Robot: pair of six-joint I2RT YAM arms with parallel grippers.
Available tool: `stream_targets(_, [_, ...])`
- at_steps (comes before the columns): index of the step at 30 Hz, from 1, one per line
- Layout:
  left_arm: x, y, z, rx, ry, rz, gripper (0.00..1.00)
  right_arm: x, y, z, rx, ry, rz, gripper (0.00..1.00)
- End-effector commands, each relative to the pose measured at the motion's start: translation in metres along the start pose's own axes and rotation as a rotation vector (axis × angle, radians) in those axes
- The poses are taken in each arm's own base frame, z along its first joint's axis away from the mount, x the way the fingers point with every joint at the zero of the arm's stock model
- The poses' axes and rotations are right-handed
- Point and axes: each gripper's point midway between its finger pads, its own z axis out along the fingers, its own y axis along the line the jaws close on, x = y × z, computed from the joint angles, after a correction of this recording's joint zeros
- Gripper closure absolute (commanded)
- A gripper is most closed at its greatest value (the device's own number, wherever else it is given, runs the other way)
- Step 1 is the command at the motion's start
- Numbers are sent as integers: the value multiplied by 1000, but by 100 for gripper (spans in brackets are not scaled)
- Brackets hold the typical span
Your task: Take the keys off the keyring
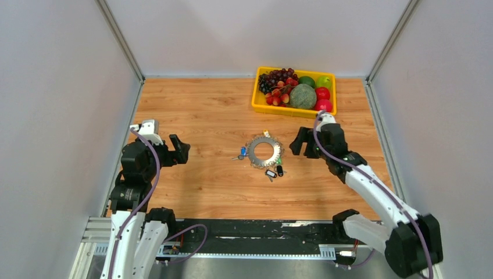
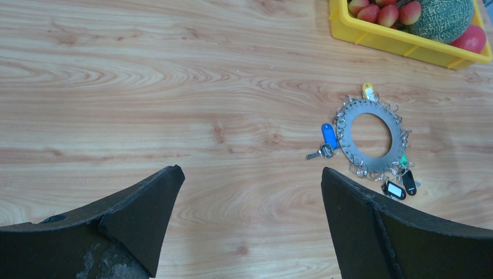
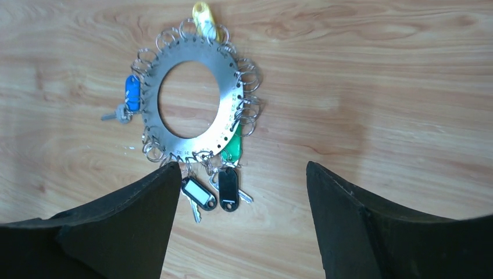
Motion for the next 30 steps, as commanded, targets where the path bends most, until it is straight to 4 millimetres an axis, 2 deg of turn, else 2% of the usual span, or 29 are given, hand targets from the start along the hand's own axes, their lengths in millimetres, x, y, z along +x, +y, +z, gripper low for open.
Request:
stream_targets(1, [-3,-5,4,30,-9,-1,0,-10,25,44,-35,-16,-44,19])
stream_targets(3, [-2,-6,4,34,-7,1,0,1,21,70,-8,47,-71,21])
stream_targets(7, [-2,-7,4,38,-4,1,0,6,16,104,31,102,-130,25])
stream_targets(9, [-2,-7,5,40,-2,1,0,-3,14,117,59,90,-165,29])
stream_targets(12, [-1,-7,5,43,-1,1,0,-6,21,132,34,101,-229,38])
stream_targets(15, [-1,-8,5,46,1,1,0,-8,32,143,7,97,-306,42])
stream_targets(20, [-1,-8,5,46,3,2,0,-2,35,158,15,114,-370,51])
stream_targets(28, [0,-9,5,46,4,2,0,7,23,170,59,143,-403,62])
stream_targets(30, [0,-9,5,47,4,2,0,9,21,173,66,151,-413,71])
